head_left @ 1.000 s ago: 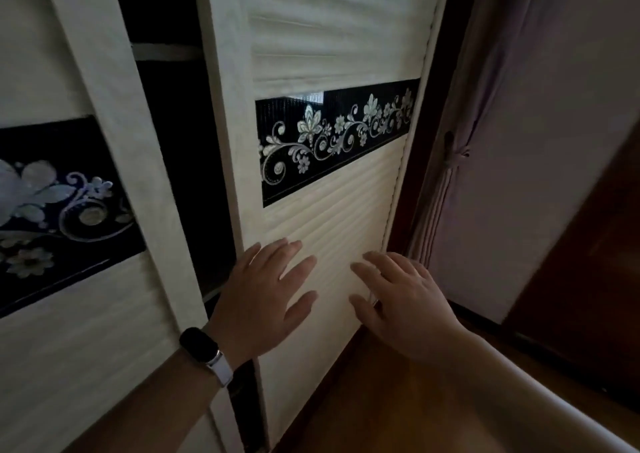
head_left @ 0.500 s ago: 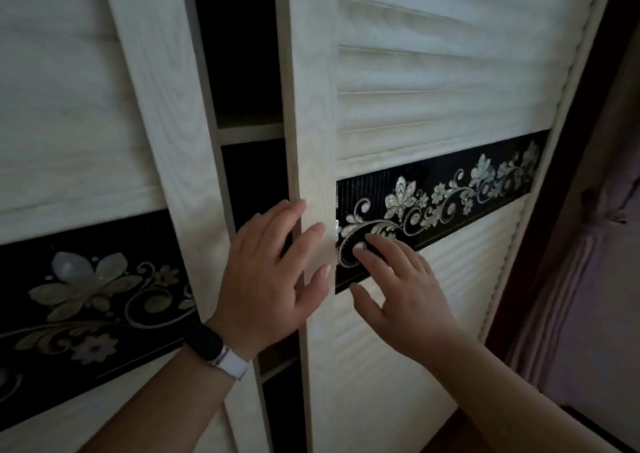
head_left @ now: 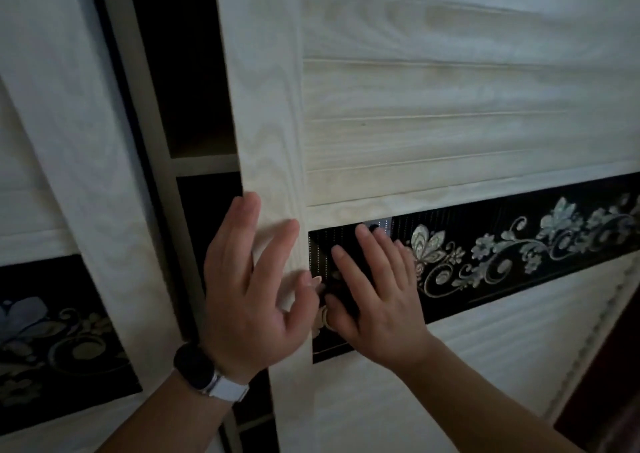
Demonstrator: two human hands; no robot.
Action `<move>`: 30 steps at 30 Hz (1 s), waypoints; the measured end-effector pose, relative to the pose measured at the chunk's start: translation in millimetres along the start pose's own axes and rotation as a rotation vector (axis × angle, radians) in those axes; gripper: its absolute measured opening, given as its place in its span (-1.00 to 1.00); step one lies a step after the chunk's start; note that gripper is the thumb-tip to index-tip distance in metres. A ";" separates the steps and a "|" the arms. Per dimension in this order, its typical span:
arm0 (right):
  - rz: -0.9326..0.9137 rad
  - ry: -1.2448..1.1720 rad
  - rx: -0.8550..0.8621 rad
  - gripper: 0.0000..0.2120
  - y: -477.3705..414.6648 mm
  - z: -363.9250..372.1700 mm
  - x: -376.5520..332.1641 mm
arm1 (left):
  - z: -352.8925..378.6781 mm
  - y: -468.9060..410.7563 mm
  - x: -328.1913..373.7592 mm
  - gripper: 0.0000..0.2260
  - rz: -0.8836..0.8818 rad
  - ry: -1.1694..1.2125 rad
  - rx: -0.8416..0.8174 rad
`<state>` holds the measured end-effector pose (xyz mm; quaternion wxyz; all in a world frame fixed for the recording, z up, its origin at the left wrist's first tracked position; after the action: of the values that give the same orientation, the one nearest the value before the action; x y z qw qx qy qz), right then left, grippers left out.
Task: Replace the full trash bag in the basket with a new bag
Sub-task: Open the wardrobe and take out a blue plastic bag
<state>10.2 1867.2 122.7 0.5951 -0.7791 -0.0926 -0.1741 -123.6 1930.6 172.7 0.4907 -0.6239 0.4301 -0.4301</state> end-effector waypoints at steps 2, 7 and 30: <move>-0.009 0.017 0.052 -0.48 5.2 4.2 6.3 | 6.1 0.0 3.5 -0.54 -0.002 -0.018 -0.006; -0.024 0.065 0.106 -0.45 20.6 5.3 29.9 | 30.8 -1.1 19.3 -0.52 -0.009 -0.043 -0.034; -0.048 0.098 0.067 -0.43 86.9 -25.0 174.7 | 161.3 -11.3 117.0 -0.54 0.038 -0.041 -0.039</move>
<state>197.7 1808.3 117.3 0.6203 -0.7468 -0.0876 -0.2233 62.8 1859.1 173.3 0.4954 -0.6338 0.4398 -0.3994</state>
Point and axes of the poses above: each hand's wrist, its own y-axis away from the middle knuckle, its own z-axis out of the palm, x = y × z, the point moved 7 cm from there along -y, towards the middle knuckle, and after that the axes turned 14 degrees about -z, right-handed, at the moved point
